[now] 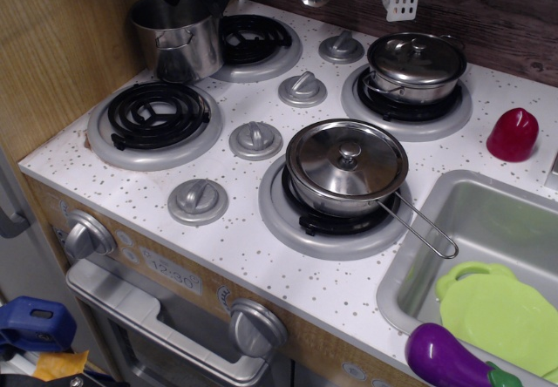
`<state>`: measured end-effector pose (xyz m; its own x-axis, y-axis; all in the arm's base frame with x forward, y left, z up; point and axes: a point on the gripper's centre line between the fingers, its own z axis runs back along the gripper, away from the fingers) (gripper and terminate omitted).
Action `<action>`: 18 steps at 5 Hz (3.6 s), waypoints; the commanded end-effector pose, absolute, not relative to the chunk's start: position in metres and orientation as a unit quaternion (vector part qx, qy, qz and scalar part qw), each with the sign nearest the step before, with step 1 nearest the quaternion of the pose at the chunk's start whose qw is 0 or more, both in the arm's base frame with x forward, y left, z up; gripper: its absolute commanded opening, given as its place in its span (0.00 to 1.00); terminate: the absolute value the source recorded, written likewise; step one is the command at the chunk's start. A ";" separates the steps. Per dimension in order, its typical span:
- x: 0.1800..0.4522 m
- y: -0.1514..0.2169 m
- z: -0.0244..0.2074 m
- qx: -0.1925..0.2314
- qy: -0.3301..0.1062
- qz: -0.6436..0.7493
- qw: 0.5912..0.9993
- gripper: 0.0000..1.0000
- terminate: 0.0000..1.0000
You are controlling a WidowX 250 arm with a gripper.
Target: Put pot on stove which is near stove
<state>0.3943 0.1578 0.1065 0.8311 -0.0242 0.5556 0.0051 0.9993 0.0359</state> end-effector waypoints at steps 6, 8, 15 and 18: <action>0.410 0.175 0.081 -0.046 -0.290 0.011 0.956 0.00 0.00; 0.408 0.168 0.087 -0.030 -0.292 0.014 0.956 0.00 0.00; 0.344 0.142 0.109 0.022 -0.268 0.071 0.960 0.00 0.00; 0.331 0.138 0.100 0.014 -0.268 0.087 0.959 0.00 0.00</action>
<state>0.3307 0.1338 0.0772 0.8611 0.1734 0.4779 -0.1661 0.9844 -0.0580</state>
